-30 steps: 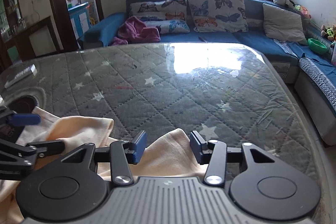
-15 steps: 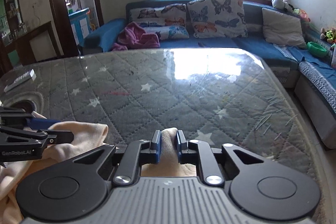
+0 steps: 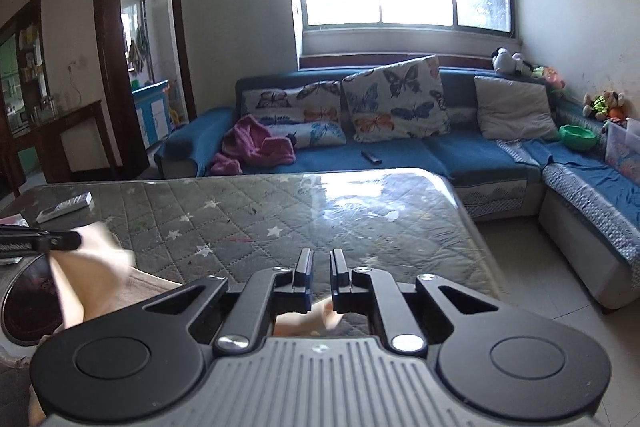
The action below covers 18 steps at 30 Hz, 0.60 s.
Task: Fold clothes
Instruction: 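Lift and pull the sweatshirt with both grippers to spread it flat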
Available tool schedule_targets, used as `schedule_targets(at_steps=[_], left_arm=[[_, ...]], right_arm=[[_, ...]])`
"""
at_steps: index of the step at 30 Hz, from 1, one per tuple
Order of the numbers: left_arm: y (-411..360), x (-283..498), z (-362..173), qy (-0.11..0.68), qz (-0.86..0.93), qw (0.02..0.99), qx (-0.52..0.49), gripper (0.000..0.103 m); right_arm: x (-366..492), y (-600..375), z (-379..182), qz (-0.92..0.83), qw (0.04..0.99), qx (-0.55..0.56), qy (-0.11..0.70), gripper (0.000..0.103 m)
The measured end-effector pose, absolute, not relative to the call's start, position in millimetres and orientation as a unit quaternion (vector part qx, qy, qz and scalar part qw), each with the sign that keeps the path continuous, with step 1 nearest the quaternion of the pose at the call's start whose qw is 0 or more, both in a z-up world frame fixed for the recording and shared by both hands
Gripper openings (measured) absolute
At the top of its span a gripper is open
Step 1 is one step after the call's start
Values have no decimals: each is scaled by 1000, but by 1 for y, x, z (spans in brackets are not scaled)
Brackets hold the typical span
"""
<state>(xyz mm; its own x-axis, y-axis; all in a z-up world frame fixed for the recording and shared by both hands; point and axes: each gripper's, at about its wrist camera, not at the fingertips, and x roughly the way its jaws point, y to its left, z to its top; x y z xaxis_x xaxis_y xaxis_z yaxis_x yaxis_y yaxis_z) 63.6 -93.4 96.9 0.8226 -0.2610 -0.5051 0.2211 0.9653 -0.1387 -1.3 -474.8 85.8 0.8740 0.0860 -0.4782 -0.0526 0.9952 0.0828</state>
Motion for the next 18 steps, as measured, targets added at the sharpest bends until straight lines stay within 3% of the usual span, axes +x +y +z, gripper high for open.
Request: schedule_targets(at_steps=[12, 18], left_arm=[[29, -44, 107, 242, -10, 964, -109, 3], [53, -79, 88, 266, 27, 955, -127, 3]], right_arm=[[-44, -502, 75, 5, 959, 33, 283, 10], [-11, -488, 40, 39, 942, 64, 327, 23]])
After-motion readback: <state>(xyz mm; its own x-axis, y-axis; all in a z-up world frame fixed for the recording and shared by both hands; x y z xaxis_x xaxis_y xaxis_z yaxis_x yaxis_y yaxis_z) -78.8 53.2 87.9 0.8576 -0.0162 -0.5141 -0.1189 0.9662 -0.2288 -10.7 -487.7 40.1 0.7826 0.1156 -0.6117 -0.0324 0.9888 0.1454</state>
